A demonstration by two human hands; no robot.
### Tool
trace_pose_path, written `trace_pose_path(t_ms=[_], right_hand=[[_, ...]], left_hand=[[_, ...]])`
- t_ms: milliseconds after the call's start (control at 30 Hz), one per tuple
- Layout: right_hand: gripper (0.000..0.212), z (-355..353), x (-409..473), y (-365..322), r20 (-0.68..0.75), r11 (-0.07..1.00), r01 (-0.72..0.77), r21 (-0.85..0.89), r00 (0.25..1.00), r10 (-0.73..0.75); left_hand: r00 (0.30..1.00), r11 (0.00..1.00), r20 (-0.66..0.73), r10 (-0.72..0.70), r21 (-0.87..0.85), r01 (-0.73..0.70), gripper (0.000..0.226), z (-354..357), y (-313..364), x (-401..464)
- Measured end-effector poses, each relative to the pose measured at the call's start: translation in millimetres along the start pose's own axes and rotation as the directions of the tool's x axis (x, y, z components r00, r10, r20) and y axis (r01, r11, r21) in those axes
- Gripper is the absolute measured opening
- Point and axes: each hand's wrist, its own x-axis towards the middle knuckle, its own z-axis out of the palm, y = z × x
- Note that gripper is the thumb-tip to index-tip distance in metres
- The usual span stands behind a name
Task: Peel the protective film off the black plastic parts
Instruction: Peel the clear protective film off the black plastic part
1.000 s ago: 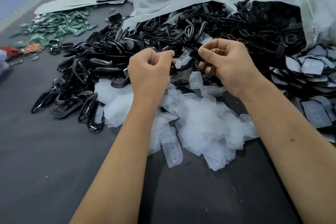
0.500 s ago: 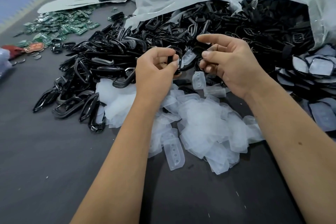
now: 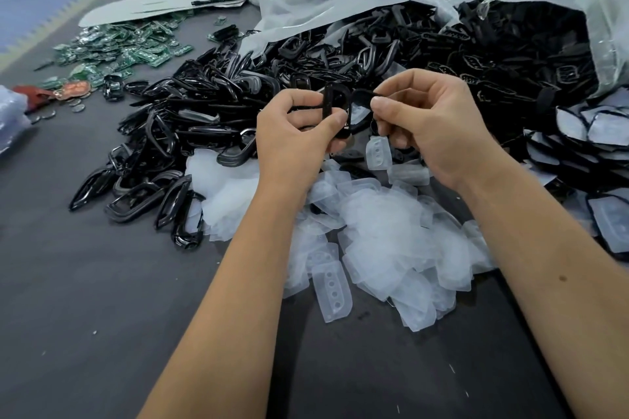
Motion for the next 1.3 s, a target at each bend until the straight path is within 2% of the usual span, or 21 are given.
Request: trace_pose_path(t_ms=[333,600,967,1300], right_hand=[[0.010,2,0,-1,-0.078,0.997,0.079,0.013,0.994,-0.077],[0.011,2,1,0,-0.129,0.997,0.068,-0.042,0.989,-0.073],[0.011,10,2,-1,-0.095,0.971,0.074,-0.228,0.991,-0.098],[0.016,19,0,-4,-0.177,0.913,0.034,-0.407,0.978,-0.115]], left_hand=[[0.998,0.999,-0.043,-0.037,-0.022,0.036,0.015,0,0,3],[0.999,0.997,-0.036,-0.008,0.071,0.010,0.008,2,-3,1],[0.999,0.991,-0.033,0.013,0.133,-0.009,0.026,8,-4,-1],[0.998,0.995,-0.031,0.050,0.088,-0.047,0.016,7,-5,-1]])
